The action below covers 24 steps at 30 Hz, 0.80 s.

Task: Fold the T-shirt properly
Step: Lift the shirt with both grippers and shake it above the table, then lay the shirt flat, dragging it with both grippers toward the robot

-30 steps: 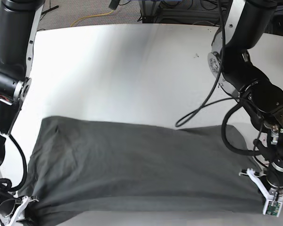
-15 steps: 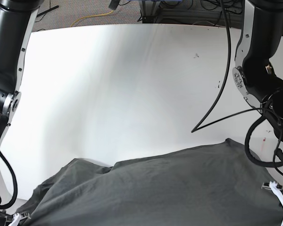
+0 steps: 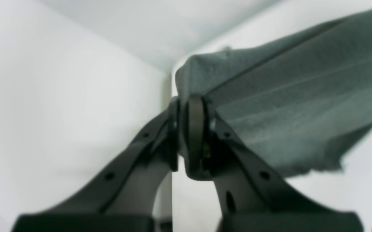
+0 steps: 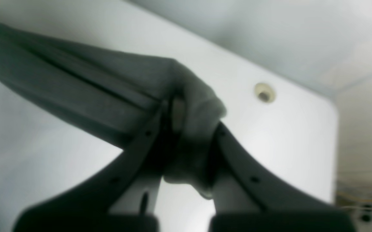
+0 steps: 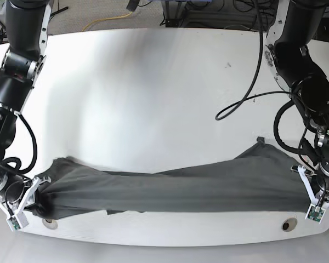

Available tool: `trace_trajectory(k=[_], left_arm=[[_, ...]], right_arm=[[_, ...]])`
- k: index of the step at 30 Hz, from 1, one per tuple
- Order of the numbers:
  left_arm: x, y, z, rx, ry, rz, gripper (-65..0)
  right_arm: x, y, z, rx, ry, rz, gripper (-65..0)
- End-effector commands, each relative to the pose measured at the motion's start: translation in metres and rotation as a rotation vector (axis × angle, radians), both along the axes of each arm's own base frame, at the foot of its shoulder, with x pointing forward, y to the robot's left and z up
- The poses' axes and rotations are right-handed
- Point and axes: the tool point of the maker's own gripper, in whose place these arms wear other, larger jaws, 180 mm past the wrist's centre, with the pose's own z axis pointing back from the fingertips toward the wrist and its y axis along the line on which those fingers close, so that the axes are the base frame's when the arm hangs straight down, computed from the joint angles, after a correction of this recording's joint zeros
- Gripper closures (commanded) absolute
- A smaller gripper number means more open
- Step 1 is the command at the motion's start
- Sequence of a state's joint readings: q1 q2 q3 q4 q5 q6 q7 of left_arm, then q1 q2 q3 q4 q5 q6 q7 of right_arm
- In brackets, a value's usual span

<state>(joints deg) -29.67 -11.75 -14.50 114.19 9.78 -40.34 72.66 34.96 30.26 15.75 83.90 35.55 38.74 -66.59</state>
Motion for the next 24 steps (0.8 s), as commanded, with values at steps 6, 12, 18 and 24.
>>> trace_trajectory(k=[6,12,18,24], left_arm=[[-0.035,0.015,-0.062,0.018,0.190,0.079,0.0],[-0.078,0.014,-0.134,-0.017,0.378,0.093,0.0],[-0.118,0.010,-0.182,-0.016,0.521,0.071,0.0],[-0.157,0.004,-0.219,-0.022,0.630,0.036,0.0]], right_arm=[[-0.042,-0.022,-0.037,0.071,0.042,-0.051,0.0],[-0.083,-0.028,-0.078,0.063,0.130,-0.076,0.0],[-0.119,-0.028,-0.106,0.028,0.205,-0.078,0.0],[-0.149,-0.026,-0.122,-0.007,0.257,-0.073,0.0]])
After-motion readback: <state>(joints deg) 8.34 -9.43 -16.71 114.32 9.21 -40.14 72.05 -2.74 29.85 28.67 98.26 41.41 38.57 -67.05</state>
